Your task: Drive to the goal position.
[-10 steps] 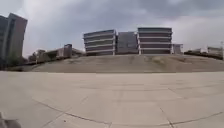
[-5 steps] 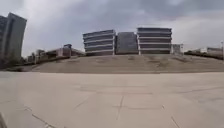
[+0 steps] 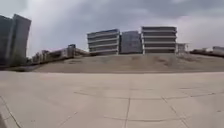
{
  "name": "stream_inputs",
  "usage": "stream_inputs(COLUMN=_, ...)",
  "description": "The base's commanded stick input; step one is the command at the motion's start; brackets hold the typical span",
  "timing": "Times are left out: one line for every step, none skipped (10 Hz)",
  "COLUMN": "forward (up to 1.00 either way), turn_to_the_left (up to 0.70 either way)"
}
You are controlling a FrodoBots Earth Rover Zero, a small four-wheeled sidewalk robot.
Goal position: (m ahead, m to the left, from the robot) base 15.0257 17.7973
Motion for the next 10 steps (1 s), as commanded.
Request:
stream_inputs(forward=0.7, turn_to_the_left=0.35)
stream_inputs(forward=0.7, turn_to_the_left=0.35)
stream_inputs(forward=0.7, turn_to_the_left=0.35)
stream_inputs(forward=0.7, turn_to_the_left=0.35)
stream_inputs(forward=0.7, turn_to_the_left=0.35)
stream_inputs(forward=0.7, turn_to_the_left=0.35)
stream_inputs(forward=0.7, turn_to_the_left=0.35)
stream_inputs(forward=0.7, turn_to_the_left=0.35)
stream_inputs(forward=0.7, turn_to_the_left=0.11)
stream_inputs(forward=0.7, turn_to_the_left=0.0)
